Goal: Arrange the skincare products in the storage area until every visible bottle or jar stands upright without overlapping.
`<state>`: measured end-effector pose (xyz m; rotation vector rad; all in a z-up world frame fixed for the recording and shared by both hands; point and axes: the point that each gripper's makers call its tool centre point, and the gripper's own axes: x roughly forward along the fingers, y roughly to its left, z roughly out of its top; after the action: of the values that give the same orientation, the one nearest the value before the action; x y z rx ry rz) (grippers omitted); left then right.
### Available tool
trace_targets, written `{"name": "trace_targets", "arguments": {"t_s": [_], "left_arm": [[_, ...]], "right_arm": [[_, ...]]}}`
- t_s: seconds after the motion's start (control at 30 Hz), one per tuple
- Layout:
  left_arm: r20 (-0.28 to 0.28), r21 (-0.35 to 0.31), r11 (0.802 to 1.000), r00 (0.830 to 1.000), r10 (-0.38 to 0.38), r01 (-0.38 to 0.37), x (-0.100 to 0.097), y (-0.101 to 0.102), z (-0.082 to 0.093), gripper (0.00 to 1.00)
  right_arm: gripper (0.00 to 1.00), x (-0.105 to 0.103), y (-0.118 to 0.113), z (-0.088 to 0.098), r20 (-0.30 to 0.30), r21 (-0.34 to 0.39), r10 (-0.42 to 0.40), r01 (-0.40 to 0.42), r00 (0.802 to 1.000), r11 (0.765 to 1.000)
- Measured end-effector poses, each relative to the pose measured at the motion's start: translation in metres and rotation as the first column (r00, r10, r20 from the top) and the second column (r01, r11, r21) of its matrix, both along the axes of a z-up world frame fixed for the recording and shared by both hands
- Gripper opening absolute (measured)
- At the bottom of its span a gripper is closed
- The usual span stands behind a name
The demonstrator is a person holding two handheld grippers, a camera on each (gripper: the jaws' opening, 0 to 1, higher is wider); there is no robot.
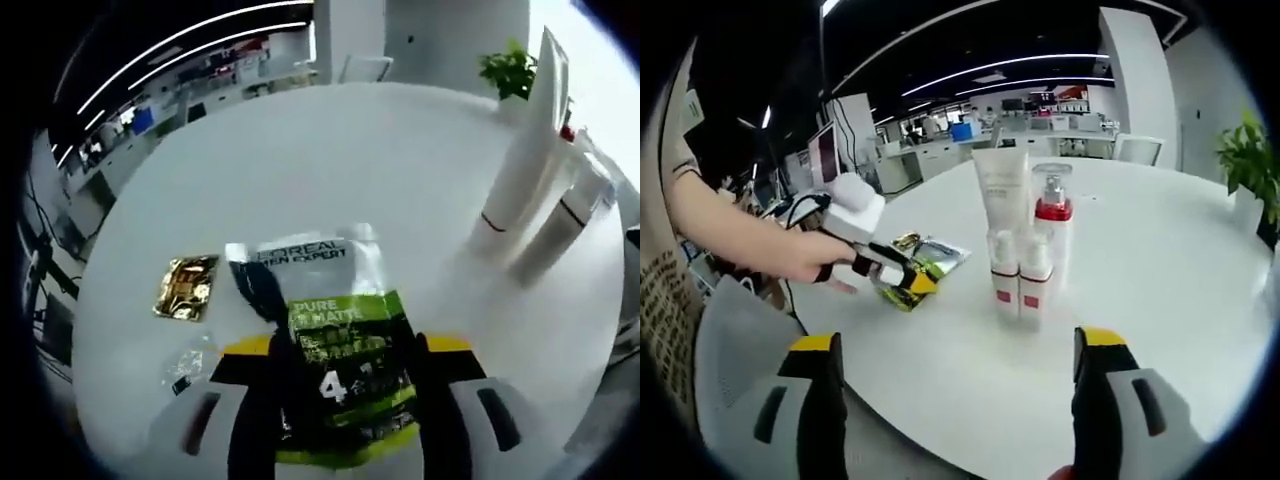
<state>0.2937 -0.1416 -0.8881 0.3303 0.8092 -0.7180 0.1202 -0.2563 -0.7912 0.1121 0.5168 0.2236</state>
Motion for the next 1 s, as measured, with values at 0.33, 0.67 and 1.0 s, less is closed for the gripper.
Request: {"name": "trace_targets", "arguments": {"t_s": [0.33,0.67,1.0], "left_arm": [[-0.036,-0.077,0.997,0.999,-0.003,0.000,-0.002,-0.008,0.008,0.16],[-0.122,-0.182,0.982,0.992,0.020,-0.043,-0.015,-0.010,0.015,0.13],[-0.125,-0.297,0.955,0.992,-0.033,-0.005,-0.037,-0.009,0.055,0.13]], "right_arm": [[0.95,0.000,0.000,-0.001,-0.004,-0.003,0.003,-0.003,1.000,1.000],[0.95,0.000,0.003,0.001,-0.001,-0.006,0.020,-0.020,1.000,1.000],[0.94,0.002,0.010,0.008,0.026,0.030,0.042,-0.042,0.999,0.999]]}}
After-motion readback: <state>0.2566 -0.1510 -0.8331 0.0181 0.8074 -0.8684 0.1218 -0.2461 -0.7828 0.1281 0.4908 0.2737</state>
